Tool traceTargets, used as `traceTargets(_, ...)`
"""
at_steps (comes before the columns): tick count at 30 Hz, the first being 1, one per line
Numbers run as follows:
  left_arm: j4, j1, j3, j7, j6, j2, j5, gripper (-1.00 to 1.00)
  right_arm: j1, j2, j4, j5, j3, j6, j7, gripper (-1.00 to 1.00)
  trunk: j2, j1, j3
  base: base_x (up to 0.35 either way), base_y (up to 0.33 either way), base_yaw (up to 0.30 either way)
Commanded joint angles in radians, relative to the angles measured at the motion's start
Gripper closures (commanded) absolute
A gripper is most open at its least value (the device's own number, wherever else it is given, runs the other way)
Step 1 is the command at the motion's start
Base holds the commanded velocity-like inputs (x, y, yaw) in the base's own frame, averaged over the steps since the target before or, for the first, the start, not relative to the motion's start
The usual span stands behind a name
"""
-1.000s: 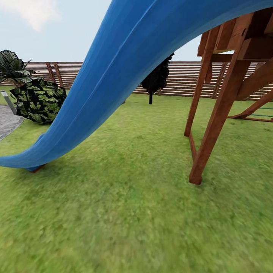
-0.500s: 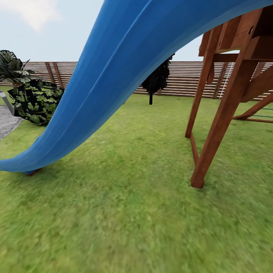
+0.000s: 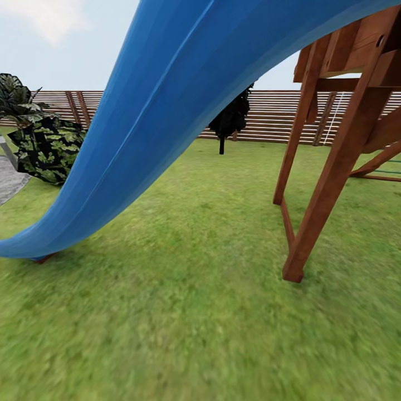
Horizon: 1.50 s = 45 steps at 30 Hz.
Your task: Take the three Easter eggs out of the wicker basket on the lawn in the garden, then place them on the lawn next to a single tree (choose any tree) so that all three eggs are next to the same tree and none are left in the basket.
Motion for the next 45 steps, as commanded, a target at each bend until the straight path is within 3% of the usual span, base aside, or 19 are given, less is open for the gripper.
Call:
traceTargets(1, -0.001, 0.000, 0.000, 0.000, -0.002, -0.001, 0.000, -1.00, -0.001, 0.000, 0.001, 0.006, 0.002, -0.002, -0.005, -1.00, 0.000, 0.000, -0.001, 0.022, 0.000, 0.000)
traceTargets(13, -0.001, 0.000, 0.002, 0.001, -0.003, -0.011, 0.005, -1.00, -0.003, 0.003, -0.010, 0.010, 0.005, 0.003, 0.001, -1.00, 0.000, 0.000, -0.001, 0.159, 0.000, 0.000)
traceTargets(26, -0.030, -0.017, 0.002, 0.001, 0.017, -0.009, 0.005, -1.00, -0.009, 0.003, -0.030, 0.007, 0.003, 0.001, 0.000, -1.00, -0.091, 0.050, -0.041, 0.000, 0.000, 0.000)
traceTargets(30, -0.052, -0.040, 0.003, 0.002, 0.040, 0.010, 0.004, -1.00, -0.009, 0.003, -0.052, 0.003, 0.002, 0.014, -0.003, -1.00, -0.119, 0.065, -0.054, 0.000, 0.000, 0.000)
traceTargets(36, -0.086, -0.075, 0.037, 0.004, 0.073, 0.019, 0.004, -1.00, -0.031, 0.003, -0.086, 0.004, 0.002, 0.048, -0.007, -1.00, -0.161, 0.088, -0.073, 0.000, 0.000, 0.000)
traceTargets(37, -0.194, -0.189, 0.128, 0.004, 0.378, 0.019, 0.004, -1.00, -0.041, 0.003, -0.455, 0.003, 0.002, 0.429, -0.006, -1.00, -0.168, 0.092, -0.076, 0.000, 0.000, 0.000)
traceTargets(40, -0.252, -0.233, 0.151, 0.003, 0.468, 0.022, 0.005, -1.00, -0.081, 0.004, -0.553, -0.002, 0.002, 0.566, -0.009, -1.00, -0.189, 0.104, -0.085, 0.000, 0.000, 0.000)
traceTargets(42, -0.309, -0.255, 0.168, 0.002, 0.525, 0.018, 0.006, -1.00, -0.143, 0.006, -0.570, -0.005, 0.002, 0.638, -0.012, -1.00, -0.203, 0.111, -0.092, 0.000, 0.000, 0.000)
traceTargets(45, -0.382, -0.293, 0.179, 0.002, 0.560, -0.010, 0.006, -1.00, -0.272, 0.006, -0.460, -0.008, 0.001, 0.697, -0.017, -1.00, -0.224, 0.123, -0.101, 0.000, 0.000, 0.000)
